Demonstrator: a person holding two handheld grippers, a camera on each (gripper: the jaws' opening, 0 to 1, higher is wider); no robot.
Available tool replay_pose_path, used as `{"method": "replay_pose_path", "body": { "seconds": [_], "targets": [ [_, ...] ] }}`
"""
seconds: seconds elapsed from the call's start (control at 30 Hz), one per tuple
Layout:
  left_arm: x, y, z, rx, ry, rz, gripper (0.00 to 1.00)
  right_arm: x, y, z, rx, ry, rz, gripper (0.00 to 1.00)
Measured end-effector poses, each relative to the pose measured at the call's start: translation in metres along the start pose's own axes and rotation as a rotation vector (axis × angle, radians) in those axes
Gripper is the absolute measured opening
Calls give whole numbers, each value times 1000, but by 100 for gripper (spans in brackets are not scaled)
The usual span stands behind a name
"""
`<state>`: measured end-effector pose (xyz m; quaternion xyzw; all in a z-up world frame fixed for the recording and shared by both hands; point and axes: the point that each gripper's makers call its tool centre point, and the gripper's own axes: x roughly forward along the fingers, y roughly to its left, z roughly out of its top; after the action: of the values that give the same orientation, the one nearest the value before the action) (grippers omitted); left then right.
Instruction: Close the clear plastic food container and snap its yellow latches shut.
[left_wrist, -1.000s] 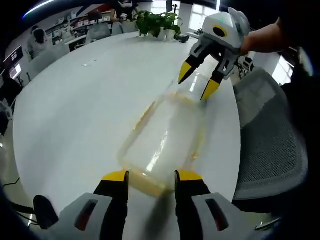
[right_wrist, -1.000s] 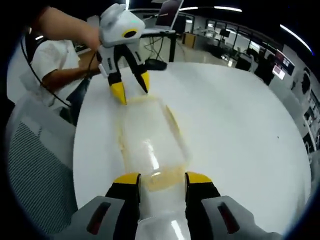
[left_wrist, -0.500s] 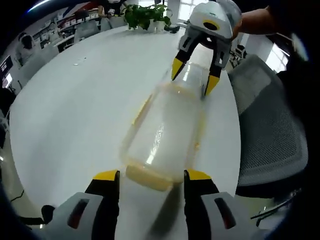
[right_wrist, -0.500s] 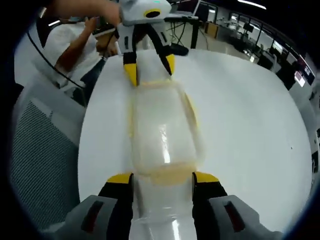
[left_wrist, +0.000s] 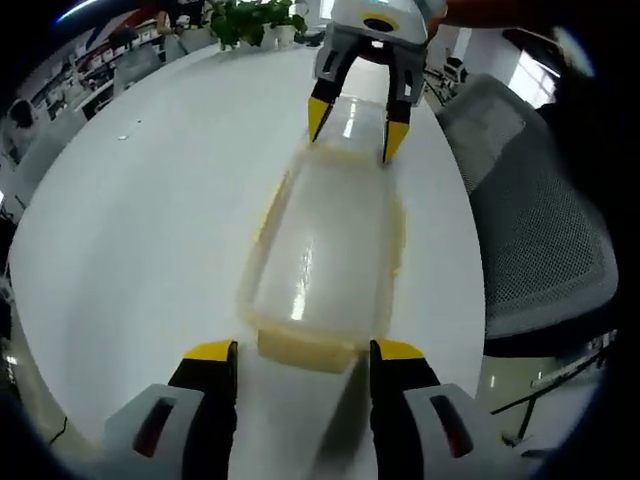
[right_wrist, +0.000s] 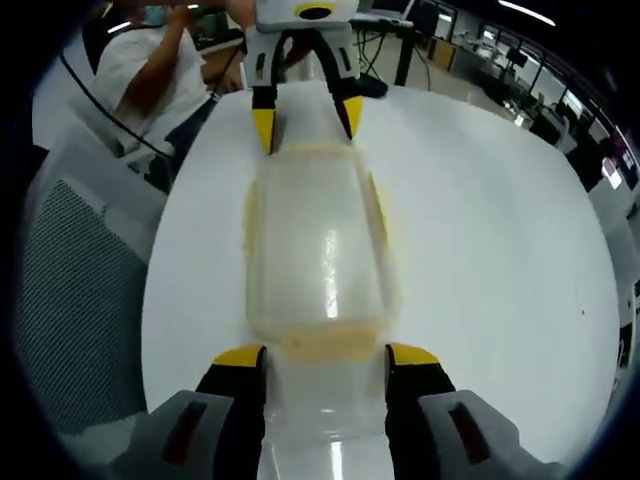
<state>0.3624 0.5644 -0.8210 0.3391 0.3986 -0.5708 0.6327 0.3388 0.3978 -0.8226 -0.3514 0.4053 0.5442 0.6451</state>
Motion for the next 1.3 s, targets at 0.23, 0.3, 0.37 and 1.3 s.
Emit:
{"method": "replay_pose_path", "body": {
  "seconds": [0.23, 0.3, 0.37, 1.3],
  "targets": [
    [3, 0, -3, 53, 30, -17, 51, 7, -1, -2, -28, 28, 10, 45],
    [3, 3, -4, 65, 35, -5, 51, 10, -1, -5, -38, 58, 17, 44],
    [4, 2, -4, 66, 36, -14, 50, 12, -3, -7, -68, 75, 13, 43],
    [10, -9, -6, 162, 75, -69, 38, 13, -5, -5, -71, 100, 31, 39]
  ]
}}
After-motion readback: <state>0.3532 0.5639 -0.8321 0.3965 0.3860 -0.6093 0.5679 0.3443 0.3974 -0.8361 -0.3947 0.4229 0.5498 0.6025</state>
